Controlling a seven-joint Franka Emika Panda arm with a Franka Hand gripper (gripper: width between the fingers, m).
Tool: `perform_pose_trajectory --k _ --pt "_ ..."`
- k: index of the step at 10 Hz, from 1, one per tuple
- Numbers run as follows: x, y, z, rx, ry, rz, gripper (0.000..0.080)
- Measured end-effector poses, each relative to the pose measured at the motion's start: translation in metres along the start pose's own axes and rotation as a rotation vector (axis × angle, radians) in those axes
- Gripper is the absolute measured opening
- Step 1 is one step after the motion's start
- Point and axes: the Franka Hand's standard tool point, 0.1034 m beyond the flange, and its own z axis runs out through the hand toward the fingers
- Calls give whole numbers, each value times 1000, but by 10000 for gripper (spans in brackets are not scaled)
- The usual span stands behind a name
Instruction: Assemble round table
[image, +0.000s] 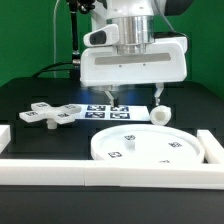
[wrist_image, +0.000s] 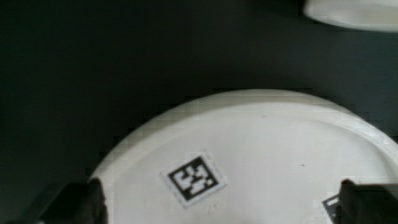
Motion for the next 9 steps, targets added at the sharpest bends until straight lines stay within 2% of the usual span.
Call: perform_pose_trajectory --k 2,5,9 --pt "-7 -9 6 2 -11 140 649" --pt "-8 -9 6 12 -14 280 649" --pt "-25 -28 11 17 -14 214 649"
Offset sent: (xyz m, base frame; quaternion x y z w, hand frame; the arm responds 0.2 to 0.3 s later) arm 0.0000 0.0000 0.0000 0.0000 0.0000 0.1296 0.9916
